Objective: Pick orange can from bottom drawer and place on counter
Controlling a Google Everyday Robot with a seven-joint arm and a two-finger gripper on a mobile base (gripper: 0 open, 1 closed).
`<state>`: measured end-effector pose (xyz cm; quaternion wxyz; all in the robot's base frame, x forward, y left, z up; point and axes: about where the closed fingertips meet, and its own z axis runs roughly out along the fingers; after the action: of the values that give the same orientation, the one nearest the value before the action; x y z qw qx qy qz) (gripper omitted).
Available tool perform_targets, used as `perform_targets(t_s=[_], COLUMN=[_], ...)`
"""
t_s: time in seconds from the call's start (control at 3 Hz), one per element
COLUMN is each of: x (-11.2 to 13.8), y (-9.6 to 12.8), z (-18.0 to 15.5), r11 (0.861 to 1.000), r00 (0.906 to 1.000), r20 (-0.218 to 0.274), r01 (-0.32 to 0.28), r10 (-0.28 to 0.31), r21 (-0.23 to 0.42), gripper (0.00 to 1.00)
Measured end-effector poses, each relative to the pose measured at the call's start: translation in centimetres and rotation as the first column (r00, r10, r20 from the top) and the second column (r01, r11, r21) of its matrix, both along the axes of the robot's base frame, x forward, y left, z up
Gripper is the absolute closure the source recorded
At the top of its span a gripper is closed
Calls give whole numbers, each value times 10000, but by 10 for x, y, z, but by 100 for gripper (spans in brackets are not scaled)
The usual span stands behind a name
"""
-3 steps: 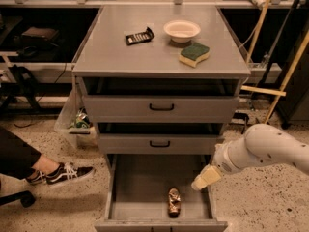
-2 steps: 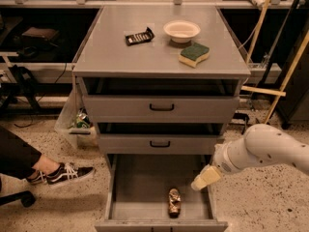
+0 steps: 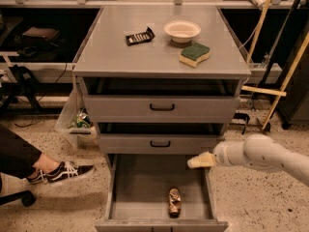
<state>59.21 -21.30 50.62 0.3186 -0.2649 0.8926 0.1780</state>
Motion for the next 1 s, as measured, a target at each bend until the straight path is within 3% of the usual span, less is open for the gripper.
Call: perform_targets(t_s=[0.33,0.67,1.0], x=[40,57,53], y=[-22,-34,-5], z=[-33,-25,-76], r11=[9726,9562,9500], r00=[9734,9556,9514], r20=[-125,435,-514], r01=[2292,2897,3065], r10=[-2289,-2914,-3037], r21=[388,416,591], gripper=[0,0,0])
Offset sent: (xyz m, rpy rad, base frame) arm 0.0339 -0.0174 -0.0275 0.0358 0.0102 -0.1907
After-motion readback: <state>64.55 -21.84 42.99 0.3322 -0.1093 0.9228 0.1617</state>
